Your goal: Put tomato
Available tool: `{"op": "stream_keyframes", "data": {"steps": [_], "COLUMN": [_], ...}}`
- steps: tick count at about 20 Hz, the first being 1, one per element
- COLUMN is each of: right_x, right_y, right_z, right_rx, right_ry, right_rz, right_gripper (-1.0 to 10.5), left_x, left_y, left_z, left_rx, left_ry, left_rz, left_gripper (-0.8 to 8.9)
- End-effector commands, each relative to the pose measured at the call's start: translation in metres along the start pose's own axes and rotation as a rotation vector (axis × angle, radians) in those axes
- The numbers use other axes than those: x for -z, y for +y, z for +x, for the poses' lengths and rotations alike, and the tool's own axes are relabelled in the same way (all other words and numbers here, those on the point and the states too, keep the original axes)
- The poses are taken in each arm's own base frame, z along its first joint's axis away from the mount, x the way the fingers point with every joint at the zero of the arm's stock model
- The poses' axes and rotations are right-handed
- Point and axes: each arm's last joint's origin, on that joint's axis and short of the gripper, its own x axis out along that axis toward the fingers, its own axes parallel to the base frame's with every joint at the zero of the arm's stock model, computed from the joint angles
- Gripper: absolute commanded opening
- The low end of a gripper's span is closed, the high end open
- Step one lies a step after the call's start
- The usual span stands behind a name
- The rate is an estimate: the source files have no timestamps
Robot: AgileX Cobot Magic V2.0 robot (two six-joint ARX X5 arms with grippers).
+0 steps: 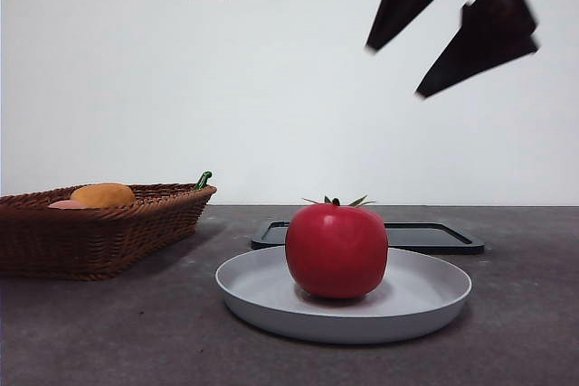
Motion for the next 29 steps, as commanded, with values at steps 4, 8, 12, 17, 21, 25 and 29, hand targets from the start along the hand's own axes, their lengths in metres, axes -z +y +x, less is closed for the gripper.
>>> {"op": "stream_keyframes", "data": {"steps": [4, 8, 12, 17, 21, 25, 29], "right_x": [-0.011, -0.012, -0.010, -0.005, -0.001, 0.002, 0.002], "right_y": [-0.004, -0.006, -0.009, -0.016, -0.019, -0.021, -0.021], "right_z": [0.047, 0.077, 0.096, 0.114, 0.127, 0.133, 0.133], "right_rx": [0.049, 0.051, 0.063, 0.082, 0.079, 0.079, 0.080], "right_ry": [0.048, 0.080, 0.115, 0.153, 0.187, 0.210, 0.215], "right_rz": [-0.036, -0.052, -0.056, -0.044, -0.031, -0.022, -0.016], "right_gripper": [4.3, 4.4, 4.4, 4.9, 4.9, 4.7, 2.1], "left_x": [-0.006, -0.006, -0.006, -0.006, -0.006, -0.006, -0.006], "left_y": [-0.003, -0.003, -0.003, -0.003, -0.003, -0.003, -0.003], "left_z": [-0.003, -0.003, -0.003, -0.003, -0.003, -0.003, -0.003], "left_rx": [0.006, 0.006, 0.005, 0.005, 0.005, 0.005, 0.005], "left_ry": [-0.024, -0.024, -0.025, -0.026, -0.026, -0.027, -0.027], "left_rz": [0.041, 0.042, 0.042, 0.043, 0.043, 0.044, 0.045], "left_gripper": [4.97, 4.97, 4.96, 4.96, 4.96, 4.96, 4.96]}}
